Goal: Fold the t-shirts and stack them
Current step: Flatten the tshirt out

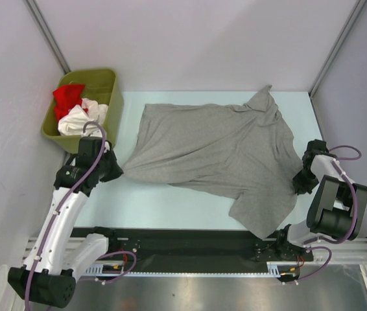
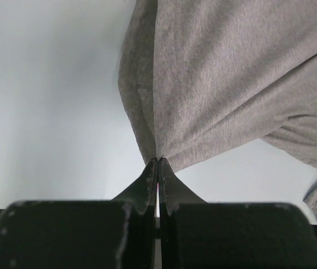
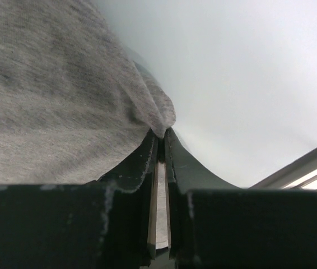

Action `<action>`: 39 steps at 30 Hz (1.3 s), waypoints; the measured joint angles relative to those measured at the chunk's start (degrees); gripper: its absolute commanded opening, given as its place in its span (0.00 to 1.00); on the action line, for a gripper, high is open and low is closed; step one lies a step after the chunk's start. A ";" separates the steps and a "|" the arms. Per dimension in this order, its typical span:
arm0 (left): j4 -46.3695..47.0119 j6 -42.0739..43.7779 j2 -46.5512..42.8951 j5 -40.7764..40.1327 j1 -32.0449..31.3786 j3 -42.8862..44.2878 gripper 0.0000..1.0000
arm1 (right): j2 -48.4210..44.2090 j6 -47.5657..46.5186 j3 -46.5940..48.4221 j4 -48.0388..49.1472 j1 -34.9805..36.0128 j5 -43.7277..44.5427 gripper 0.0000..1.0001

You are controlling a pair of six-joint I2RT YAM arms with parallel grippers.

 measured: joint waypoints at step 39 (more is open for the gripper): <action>11.76 8.57 62.05 -6.23 0.70 35.54 0.00 | 14.78 -1.40 17.97 -2.47 -1.01 5.90 0.00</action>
